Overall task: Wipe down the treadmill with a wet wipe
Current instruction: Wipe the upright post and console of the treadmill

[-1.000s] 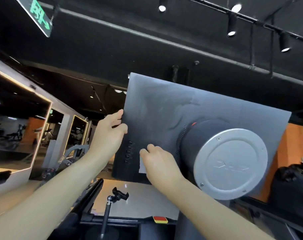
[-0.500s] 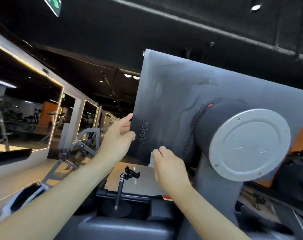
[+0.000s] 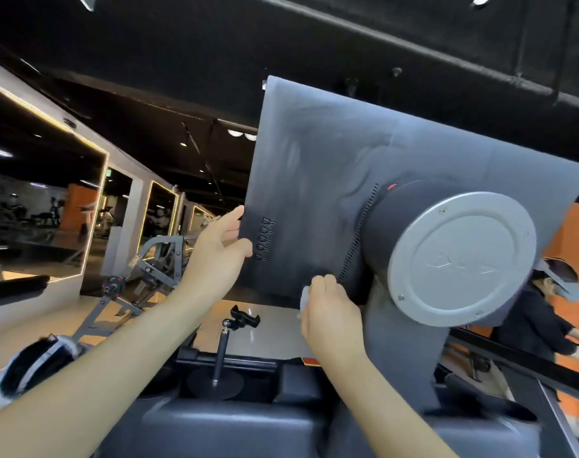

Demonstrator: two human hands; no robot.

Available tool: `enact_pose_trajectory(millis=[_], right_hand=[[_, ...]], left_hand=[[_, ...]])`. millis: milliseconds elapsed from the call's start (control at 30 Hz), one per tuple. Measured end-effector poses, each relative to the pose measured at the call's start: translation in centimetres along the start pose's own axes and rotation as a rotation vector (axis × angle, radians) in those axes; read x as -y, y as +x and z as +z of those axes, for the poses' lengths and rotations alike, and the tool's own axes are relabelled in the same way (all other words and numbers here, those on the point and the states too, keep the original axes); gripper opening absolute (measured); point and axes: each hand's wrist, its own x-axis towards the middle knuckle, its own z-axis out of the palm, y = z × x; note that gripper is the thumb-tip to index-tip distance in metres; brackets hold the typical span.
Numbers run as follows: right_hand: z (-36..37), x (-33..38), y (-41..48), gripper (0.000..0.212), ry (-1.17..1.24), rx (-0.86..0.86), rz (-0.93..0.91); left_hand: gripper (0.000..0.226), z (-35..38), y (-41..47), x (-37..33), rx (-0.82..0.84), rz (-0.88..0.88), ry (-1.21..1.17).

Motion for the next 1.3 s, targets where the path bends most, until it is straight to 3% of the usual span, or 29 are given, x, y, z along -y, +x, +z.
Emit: enact_pose_trajectory(millis=[100, 167, 267, 367, 467, 533, 600, 700, 833, 900, 1000, 1133, 1200, 1300], right_hand=[[-2.0, 0.0, 2.4, 0.055, -0.031, -0.058, -0.006], [-4.7, 0.5, 5.6, 0.054, -0.039, -0.185, 0.009], [-8.7, 0.7, 10.7, 0.027, -0.105, -0.305, 0.089], [-9.5, 1.0, 11.1, 0.016, -0.162, -0.196, 0.142], [-8.6, 2.1, 7.4, 0.019, -0.186, 0.112, 0.041], [-9.2, 2.2, 6.9, 0.022, -0.179, 0.210, 0.008], [-11.0, 1.6, 9.6, 0.031, -0.226, 0.134, -0.023], [-15.0, 0.1, 14.7, 0.025, -0.288, 0.014, 0.016], [-18.9, -6.6, 17.7, 0.008, -0.208, -0.079, 0.239], [-19.3, -8.1, 17.8, 0.023, -0.084, -0.084, 0.362], [-17.9, -4.5, 18.0, 0.032, 0.037, -0.018, 0.199], [-17.4, -1.8, 16.9, 0.008, 0.024, 0.105, -0.162], [-18.6, -5.0, 17.2, 0.016, -0.011, 0.124, -0.081], [-20.2, -11.9, 18.0, 0.016, 0.061, 0.082, 0.279]], left_hand=[[0.064, -0.2, 0.3, -0.2, -0.003, -0.003, 0.011], [0.063, -0.1, 0.5, -0.2, -0.018, -0.004, -0.006], [0.062, 0.1, 0.3, 0.0, -0.037, 0.002, -0.015], [0.063, 0.2, 0.4, 0.0, -0.043, 0.017, -0.026], [0.060, -0.2, 0.5, -0.1, -0.025, 0.045, -0.016], [0.059, -0.5, 0.8, -0.3, -0.035, 0.089, 0.046], [0.059, -0.5, 1.6, -1.4, -0.076, 0.169, 0.106], [0.060, -0.1, 3.1, -3.8, -0.140, 0.349, 0.174], [0.061, 0.6, 4.5, -6.5, -0.186, 0.658, 0.414], [0.064, 0.8, 5.3, -7.9, -0.186, 0.815, 0.604], [0.071, 1.7, 6.8, -10.6, -0.159, 0.983, 0.817], [0.072, 2.8, 8.4, -13.3, -0.143, 0.969, 0.861], [0.069, 3.1, 8.9, -13.7, -0.138, 0.936, 0.834], [0.066, 3.4, 9.0, -13.9, -0.128, 0.924, 0.826]])
